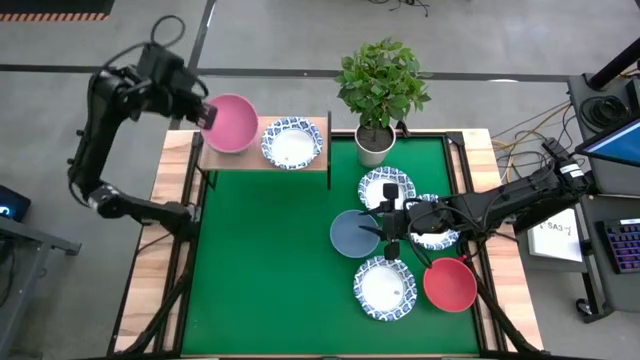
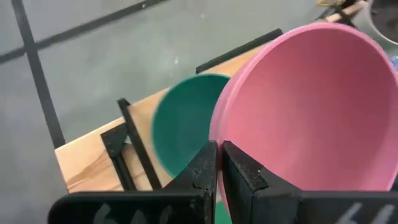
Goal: Place and stack bowls onto a shelf
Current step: Stack the pink bowl on top of the green bowl on the shelf
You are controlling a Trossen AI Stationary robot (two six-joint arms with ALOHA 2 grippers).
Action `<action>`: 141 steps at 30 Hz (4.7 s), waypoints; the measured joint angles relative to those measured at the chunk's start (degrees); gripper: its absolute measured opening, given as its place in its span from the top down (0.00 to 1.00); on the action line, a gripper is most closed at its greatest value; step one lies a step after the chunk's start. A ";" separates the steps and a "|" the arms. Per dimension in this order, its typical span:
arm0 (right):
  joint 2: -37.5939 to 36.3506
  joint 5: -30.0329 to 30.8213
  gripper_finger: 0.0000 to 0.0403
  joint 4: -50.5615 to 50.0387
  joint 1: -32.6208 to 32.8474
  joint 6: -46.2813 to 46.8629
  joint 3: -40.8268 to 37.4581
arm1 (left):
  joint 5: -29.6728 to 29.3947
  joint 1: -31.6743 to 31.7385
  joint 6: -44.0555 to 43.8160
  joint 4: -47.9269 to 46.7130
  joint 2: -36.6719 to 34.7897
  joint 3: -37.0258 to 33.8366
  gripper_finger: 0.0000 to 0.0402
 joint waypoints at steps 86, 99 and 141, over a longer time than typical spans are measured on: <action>0.00 -0.04 0.67 -0.22 -0.02 -0.07 -0.02 | -0.24 -0.37 -1.14 3.69 10.91 0.88 0.78; 0.00 -0.04 0.67 -0.40 0.00 -0.14 -0.02 | -8.78 -17.57 2.29 28.44 2.24 -14.81 0.80; 0.00 -0.03 0.67 0.38 0.00 -0.70 -0.02 | -17.96 -19.32 3.59 75.46 -17.52 -65.79 0.87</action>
